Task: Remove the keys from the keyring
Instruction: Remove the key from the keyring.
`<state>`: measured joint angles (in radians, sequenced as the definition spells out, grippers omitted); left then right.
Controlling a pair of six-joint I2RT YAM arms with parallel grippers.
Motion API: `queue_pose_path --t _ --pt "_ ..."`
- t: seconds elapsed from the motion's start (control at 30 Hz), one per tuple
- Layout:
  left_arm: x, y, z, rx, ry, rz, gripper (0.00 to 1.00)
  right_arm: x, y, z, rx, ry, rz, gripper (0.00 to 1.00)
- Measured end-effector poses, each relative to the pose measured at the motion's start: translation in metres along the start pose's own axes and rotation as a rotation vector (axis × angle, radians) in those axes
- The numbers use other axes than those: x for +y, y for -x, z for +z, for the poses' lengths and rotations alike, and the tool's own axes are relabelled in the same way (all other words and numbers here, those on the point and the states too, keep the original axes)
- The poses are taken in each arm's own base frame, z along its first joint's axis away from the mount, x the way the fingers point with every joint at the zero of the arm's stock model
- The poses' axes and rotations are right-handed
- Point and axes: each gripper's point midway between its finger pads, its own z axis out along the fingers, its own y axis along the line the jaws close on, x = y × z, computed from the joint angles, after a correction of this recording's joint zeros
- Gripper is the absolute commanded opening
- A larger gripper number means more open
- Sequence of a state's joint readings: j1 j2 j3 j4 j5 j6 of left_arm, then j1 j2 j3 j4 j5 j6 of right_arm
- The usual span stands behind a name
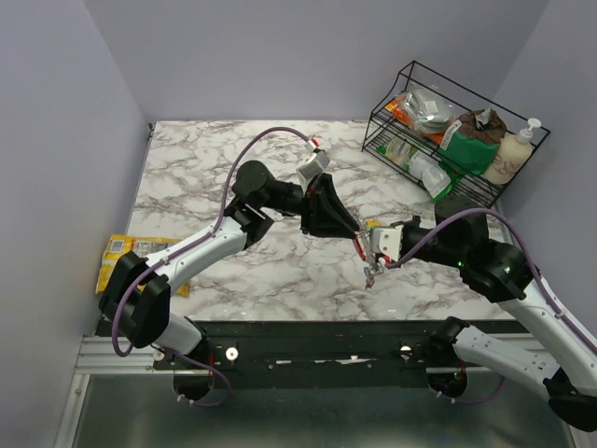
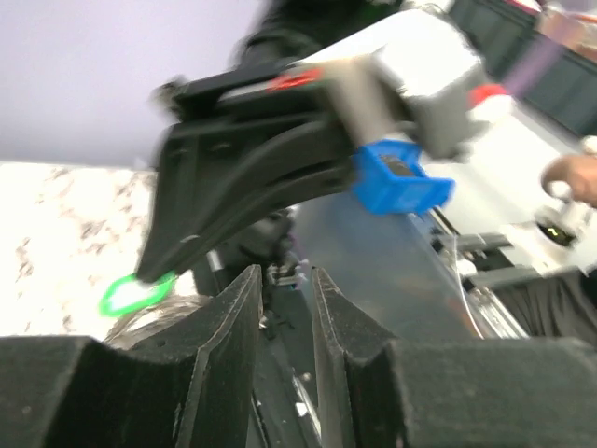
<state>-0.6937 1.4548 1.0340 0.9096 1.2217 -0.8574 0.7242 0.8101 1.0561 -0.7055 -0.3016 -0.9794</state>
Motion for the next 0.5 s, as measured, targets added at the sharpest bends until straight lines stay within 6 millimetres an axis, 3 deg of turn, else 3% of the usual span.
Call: queue_pose_path --t 0.2,0.5 --pt "0.042 -0.011 -0.003 0.041 0.173 -0.004 0.39 -0.007 0.005 -0.004 -0.005 -0.021 0.004 0.01" --pt "0.055 -0.033 -0.007 0.100 0.229 -0.010 0.41 -0.010 -0.001 -0.004 0.026 -0.038 0.020 0.01"
